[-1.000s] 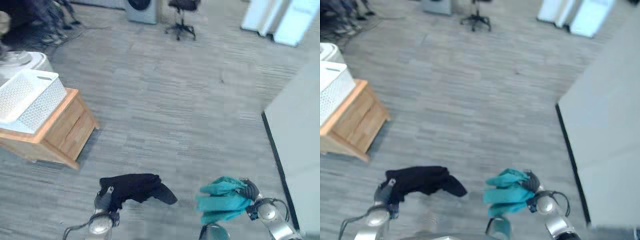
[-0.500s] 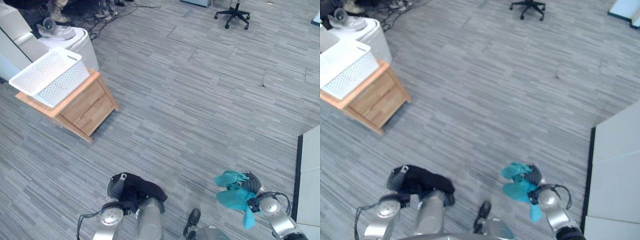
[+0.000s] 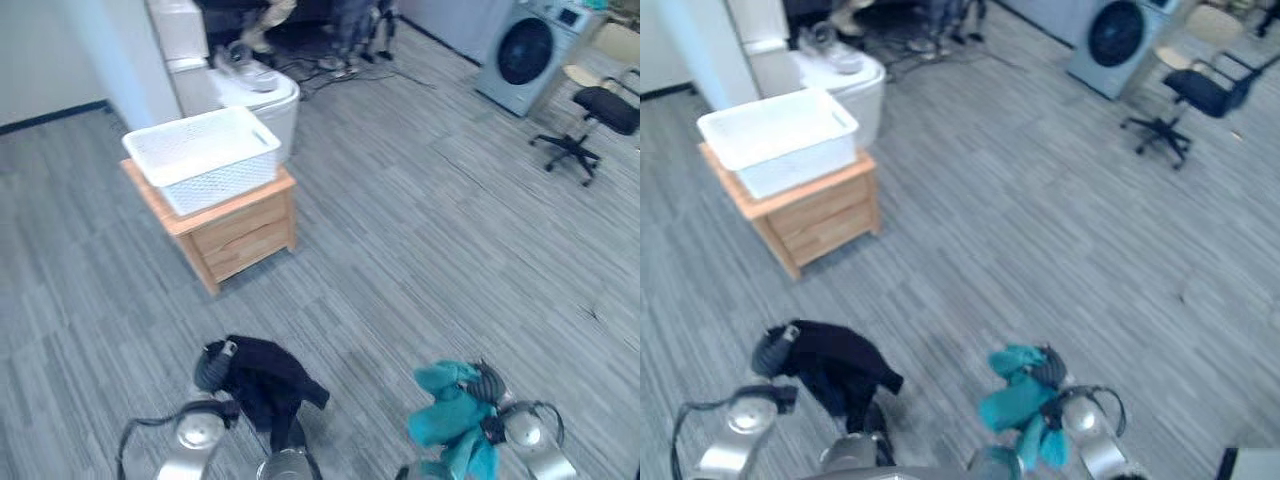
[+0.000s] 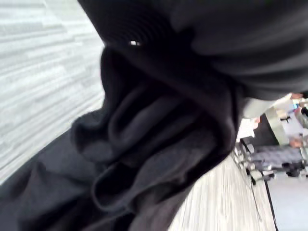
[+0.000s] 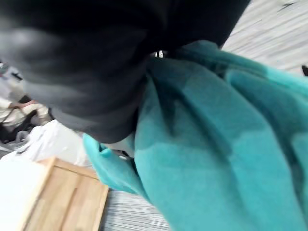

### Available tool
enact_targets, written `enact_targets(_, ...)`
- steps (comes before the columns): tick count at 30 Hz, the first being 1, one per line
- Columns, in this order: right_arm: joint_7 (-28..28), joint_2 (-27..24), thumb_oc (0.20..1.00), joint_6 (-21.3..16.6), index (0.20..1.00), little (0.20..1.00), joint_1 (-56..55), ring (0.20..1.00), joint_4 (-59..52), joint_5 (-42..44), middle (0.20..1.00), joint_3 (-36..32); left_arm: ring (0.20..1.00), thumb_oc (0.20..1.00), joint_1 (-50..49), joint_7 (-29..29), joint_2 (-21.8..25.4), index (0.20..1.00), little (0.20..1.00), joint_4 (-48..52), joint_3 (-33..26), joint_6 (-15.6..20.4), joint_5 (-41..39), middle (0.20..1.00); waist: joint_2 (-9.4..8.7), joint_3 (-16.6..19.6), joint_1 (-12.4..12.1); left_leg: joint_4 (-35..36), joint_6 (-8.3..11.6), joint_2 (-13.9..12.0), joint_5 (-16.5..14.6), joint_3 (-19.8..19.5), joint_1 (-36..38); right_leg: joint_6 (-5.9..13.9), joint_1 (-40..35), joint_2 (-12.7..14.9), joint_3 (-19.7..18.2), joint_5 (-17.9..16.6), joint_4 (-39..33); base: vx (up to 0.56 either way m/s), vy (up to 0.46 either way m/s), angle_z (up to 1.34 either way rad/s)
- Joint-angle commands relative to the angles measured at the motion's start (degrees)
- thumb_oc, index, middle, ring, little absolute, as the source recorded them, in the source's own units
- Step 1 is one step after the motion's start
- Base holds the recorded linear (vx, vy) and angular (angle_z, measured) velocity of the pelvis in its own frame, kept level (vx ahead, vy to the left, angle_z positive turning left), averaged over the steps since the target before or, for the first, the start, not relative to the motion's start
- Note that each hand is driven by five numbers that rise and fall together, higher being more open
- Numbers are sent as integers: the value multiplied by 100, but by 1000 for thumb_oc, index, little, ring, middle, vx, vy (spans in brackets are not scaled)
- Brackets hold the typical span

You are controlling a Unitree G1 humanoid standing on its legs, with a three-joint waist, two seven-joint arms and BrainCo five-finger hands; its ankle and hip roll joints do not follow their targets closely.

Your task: Tidy up the quilt and then pick up the clothes from the bed and put them into the laundry hamper.

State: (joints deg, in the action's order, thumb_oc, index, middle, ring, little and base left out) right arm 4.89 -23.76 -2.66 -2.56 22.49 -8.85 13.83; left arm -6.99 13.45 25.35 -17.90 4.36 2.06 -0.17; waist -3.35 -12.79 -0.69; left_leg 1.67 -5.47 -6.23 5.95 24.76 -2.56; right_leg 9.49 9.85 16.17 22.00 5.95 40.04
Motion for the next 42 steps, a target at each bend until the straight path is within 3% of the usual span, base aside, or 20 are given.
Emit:
enact_targets(1, 70, -102, 200, -244, 200, 200, 200, 200, -201, 129, 200, -242, 200, 200, 314, 202, 116, 200, 200, 378, 75, 391, 298, 200, -154, -78, 55, 211, 911, -264, -394, 299, 387, 344, -623, -105, -332, -561, -2705, 421, -232, 164)
enact_targets(2, 76, -138, 200, -234, 200, 200, 183, 200, -212, 165, 200, -256, 200, 200, 358, 195, 87, 200, 200, 368, 102, 402, 301, 200, -161, -55, 160, 244, 981, -222, -454, 56, 445, 365, -666, -241, -536, -614, -3355, 471, -221, 184)
enact_targets(3, 73, -154, 200, -221, 200, 200, 190, 200, -187, 208, 200, -279, 200, 200, 409, 202, 40, 200, 200, 286, 118, 425, 292, 200, -174, -24, 286, 315, 1002, -148, -483, -253, 473, 381, -515, -431, -1114, -704, -3794, 489, -159, 166)
enact_targets(5, 78, -183, 200, -189, 200, 200, 191, 200, -109, 235, 200, -323, 200, 200, 476, 177, -50, 200, 200, 151, 127, 436, 267, 200, -151, -34, 434, 333, 1069, -80, -667, -785, 556, 488, -297, -488, -1896, -883, -4289, 471, -176, 201)
enact_targets(6, 81, -193, 200, -176, 200, 200, 193, 200, -81, 244, 200, -342, 200, 200, 462, 142, -58, 200, 200, 118, 128, 449, 250, 200, -130, -33, 451, 333, 1109, -84, -736, -1017, 604, 517, -151, -446, -2037, -995, -4354, 420, -235, 220)
enact_targets(11, 95, -174, 200, -203, 200, 200, 291, 200, -160, 184, 200, -338, 200, 200, 342, 121, -53, 200, 200, 44, 45, 475, 299, 200, -200, 23, 345, 333, 1245, -3, -857, -1444, 890, 544, -352, -276, -1538, -1228, -4412, 300, -229, 133)
enact_targets(15, 48, -263, 200, -210, 200, 200, 465, 200, -85, 233, 200, -220, 200, 200, 199, 121, -292, 200, 200, 20, 75, 474, 56, 200, -8, 116, 295, 200, 1359, -76, -867, -1515, 956, 478, -588, -400, -1300, -1192, -4504, 266, -168, 26)
enact_targets(16, 65, -295, 200, -209, 200, 200, 455, 200, -74, 230, 200, -240, 200, 200, 238, 117, -338, 200, 200, 57, 138, 472, 10, 200, 28, 100, 304, 155, 1402, -120, -803, -1380, 901, 467, -658, -368, -1135, -1156, -4504, 118, -58, 20)
enact_targets(18, 70, -358, 200, -134, 200, 200, 517, 200, -24, 277, 200, -273, 200, 200, 386, 45, -344, 200, 200, 124, 290, 462, -12, 200, 130, 59, 329, 104, 1515, -348, -247, -900, 499, 455, -785, -277, -815, -1085, -4504, 60, 1, 71)
enact_targets(20, 58, -383, 200, -130, 200, 200, 528, 200, -63, 306, 200, -263, 200, 200, 393, -8, -311, 200, 200, 161, 260, 456, 7, 200, 156, 83, 292, 148, 1606, -441, -4, -858, 184, 431, -850, -282, -756, -1013, -4504, 75, 4, 96)
enact_targets(21, 46, -393, 200, -144, 200, 200, 466, 200, -96, 304, 200, -286, 200, 200, 378, -107, -307, 200, 200, 271, 305, 452, 54, 200, 210, 170, 383, 307, 1618, -597, 1, -612, 128, 430, -818, -314, -641, -993, -4504, 57, -9, 38)
enact_targets(26, 53, -389, 200, -181, 200, 200, 391, 200, -6, 374, 200, -306, 200, 200, 388, -220, -327, 200, 200, 207, 339, 449, 104, 200, 309, 300, 526, 333, 1671, -769, 29, -457, 223, 389, -812, -409, -665, -965, -4504, 40, 35, 15)
enact_targets(27, 194, 379, 200, -154, 200, 200, 665, 200, 2118, 1657, 200, -776, 200, 200, -321, -389, -732, 200, 200, -1558, 178, 271, -961, 200, 190, 185, -128, 144, 1741, -1190, -283, -768, 629, 551, -905, 208, -336, -1090, -4029, 0, 0, 0)
enact_targets(30, 121, 322, 200, -178, 200, 200, 701, 200, 1802, 1672, 200, -648, 200, 200, -632, -478, -859, 200, 200, -1528, 129, 279, -1036, 200, 213, 205, -204, -352, 1784, -1320, -313, -718, 602, 470, -1139, -20, -322, -1024, -4360, 73, -233, -19)
enact_targets(31, 99, 146, 200, -231, 200, 200, 754, 200, 1485, 1598, 200, -572, 200, 200, -633, -544, -906, 200, 200, -1563, 113, 298, -1006, 200, 280, 113, -266, -1150, 1841, -1477, 152, -742, 258, 320, -1341, -253, -263, -849, -4503, 33, -230, -12)
enact_targets(33, 89, 56, 200, -231, 200, 200, 718, 200, 1318, 1529, 200, -561, 200, 200, -578, -527, -927, 200, 200, -1633, 134, 277, -898, 200, 326, 57, -216, -1470, 1876, -1633, 394, -591, 129, 215, -1460, -349, -123, -729, -4504, 38, -204, -10)
enact_targets(34, 70, -1, 200, -216, 200, 200, 684, 200, 1184, 1449, 200, -531, 200, 200, -567, -549, -929, 200, 200, -1643, 145, 267, -814, 200, 312, 28, -204, -1628, 1851, -1633, 456, -471, 90, 140, -1531, -384, -86, -676, -4504, 89, -246, 11)
enact_targets(37, -62, -160, 200, -161, 200, 200, 631, 200, 747, 1102, 200, -308, 200, 200, -507, -479, -913, 200, 200, -1214, 255, 300, -644, 200, 109, -70, -363, -1851, 1510, -535, -262, -983, -639, -25, -1628, -499, -233, -523, -4504, 129, -276, 12)
enact_targets(38, -60, -167, 200, -164, 200, 200, 613, 200, 758, 1055, 200, -323, 200, 200, -492, -503, -902, 200, 200, -1095, 297, 317, -586, 200, 86, -58, -395, -1723, 1455, -409, -319, -891, -753, -24, -1649, -566, -200, -465, -4504, 127, -186, 7)
enact_targets(42, -63, -183, 200, -218, 200, 200, 530, 200, 611, 1029, 200, -344, 200, 200, -490, -672, -844, 200, 200, -761, 499, 333, -327, 200, 214, 8, -491, -712, 1446, -562, 299, -156, -881, 18, -1841, -858, -83, -235, -4504, 276, -19, 9)
